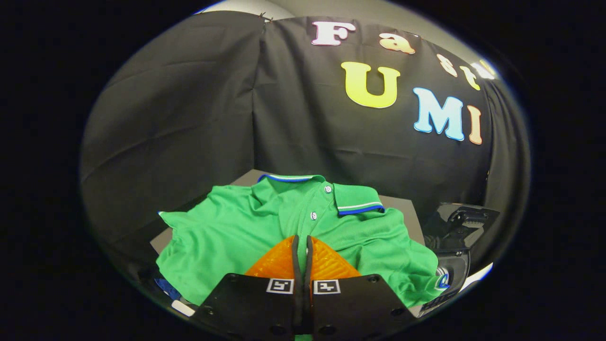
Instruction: Put the clothes into the washing machine and then close the washing machine lid.
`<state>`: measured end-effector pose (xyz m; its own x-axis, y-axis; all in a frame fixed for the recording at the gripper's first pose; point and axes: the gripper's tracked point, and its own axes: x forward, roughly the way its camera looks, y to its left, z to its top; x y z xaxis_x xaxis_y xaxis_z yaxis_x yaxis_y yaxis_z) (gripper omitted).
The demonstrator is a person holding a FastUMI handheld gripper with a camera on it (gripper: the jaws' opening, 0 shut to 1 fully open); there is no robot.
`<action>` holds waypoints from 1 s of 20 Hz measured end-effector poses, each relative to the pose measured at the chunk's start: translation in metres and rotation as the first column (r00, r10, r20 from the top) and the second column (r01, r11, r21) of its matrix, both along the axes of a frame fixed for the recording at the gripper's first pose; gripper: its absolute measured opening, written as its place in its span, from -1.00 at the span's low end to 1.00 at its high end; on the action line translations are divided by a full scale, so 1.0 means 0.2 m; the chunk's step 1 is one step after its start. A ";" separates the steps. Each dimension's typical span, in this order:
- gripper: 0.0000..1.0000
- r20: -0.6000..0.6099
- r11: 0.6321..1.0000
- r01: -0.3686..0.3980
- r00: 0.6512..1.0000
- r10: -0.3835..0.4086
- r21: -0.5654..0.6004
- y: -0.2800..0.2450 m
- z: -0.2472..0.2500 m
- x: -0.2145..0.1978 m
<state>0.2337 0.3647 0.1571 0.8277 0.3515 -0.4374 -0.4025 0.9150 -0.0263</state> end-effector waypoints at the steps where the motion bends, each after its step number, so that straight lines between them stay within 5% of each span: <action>1: -0.97 0.012 1.000 0.002 1.000 -0.002 0.020 0.00 0.05 0.00; 10: -0.97 0.198 0.994 -0.025 0.980 0.003 0.108 -0.08 0.62 -0.01; 20: -0.97 0.308 0.997 0.026 0.950 -0.047 0.072 -0.40 0.77 -0.03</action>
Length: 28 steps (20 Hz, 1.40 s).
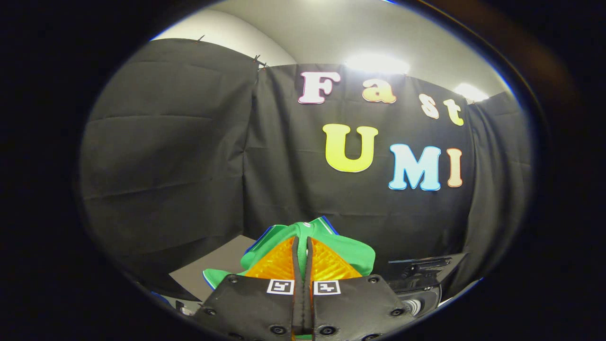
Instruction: Put the clothes into the washing machine and then close the washing machine lid.
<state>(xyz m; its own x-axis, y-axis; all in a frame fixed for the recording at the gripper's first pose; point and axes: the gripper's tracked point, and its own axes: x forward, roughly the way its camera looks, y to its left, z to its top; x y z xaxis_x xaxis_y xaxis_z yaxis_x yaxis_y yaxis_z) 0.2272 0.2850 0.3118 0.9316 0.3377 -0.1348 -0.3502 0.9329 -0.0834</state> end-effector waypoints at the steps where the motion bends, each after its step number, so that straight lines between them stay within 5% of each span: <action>1: -0.97 0.004 1.000 0.011 1.000 -0.011 0.001 -0.04 0.01 0.01; 17: -0.97 -0.002 0.979 0.198 0.980 -0.198 0.052 -0.95 -0.10 0.15; 28: -0.97 -0.144 0.944 0.267 0.960 -0.242 0.196 -1.56 -0.50 0.27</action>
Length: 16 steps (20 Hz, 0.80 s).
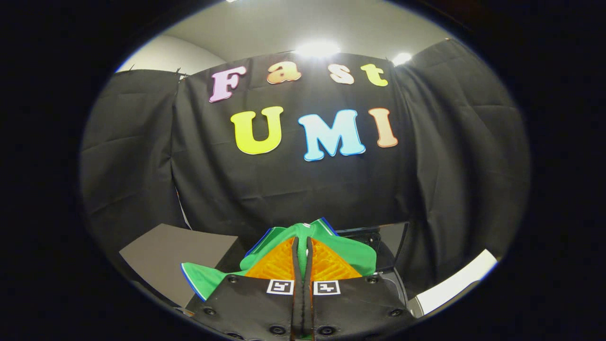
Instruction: Put the clothes into the washing machine and then close the washing machine lid.
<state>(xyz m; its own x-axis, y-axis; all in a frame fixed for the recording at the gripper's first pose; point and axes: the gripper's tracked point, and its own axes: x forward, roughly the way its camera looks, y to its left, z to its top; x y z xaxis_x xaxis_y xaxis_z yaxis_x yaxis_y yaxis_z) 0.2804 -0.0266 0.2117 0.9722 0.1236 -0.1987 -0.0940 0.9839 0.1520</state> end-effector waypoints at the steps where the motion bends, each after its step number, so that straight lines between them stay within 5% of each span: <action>1: -0.97 -0.006 1.000 0.001 1.000 -0.001 0.012 -0.04 -0.04 0.01; 16: -0.97 -0.110 1.000 0.021 0.994 -0.019 0.019 -0.33 -0.71 0.16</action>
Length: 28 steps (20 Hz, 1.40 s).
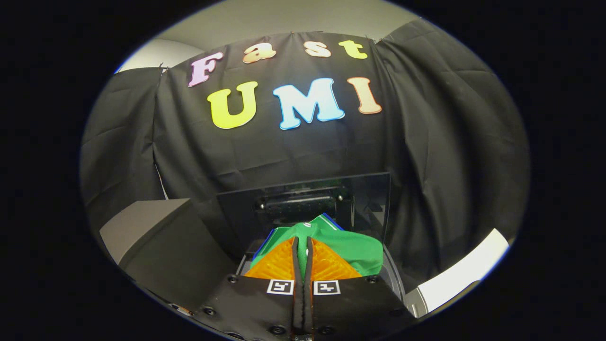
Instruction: Put the clothes into the washing machine and then close the washing machine lid.
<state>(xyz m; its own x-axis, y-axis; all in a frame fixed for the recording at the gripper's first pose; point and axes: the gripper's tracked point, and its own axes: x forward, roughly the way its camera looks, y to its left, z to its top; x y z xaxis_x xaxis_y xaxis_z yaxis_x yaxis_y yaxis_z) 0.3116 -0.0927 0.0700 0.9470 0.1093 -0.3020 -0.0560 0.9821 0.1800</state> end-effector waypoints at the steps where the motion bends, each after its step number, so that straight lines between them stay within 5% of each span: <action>1: -0.97 -0.012 1.000 -0.005 1.000 0.005 0.006 0.00 -0.05 0.00; 13: -0.97 -0.147 0.998 -0.041 0.989 0.035 -0.036 0.05 -0.56 0.07; 28: -0.97 -0.278 0.995 -0.045 0.960 0.020 -0.085 0.09 -0.86 0.14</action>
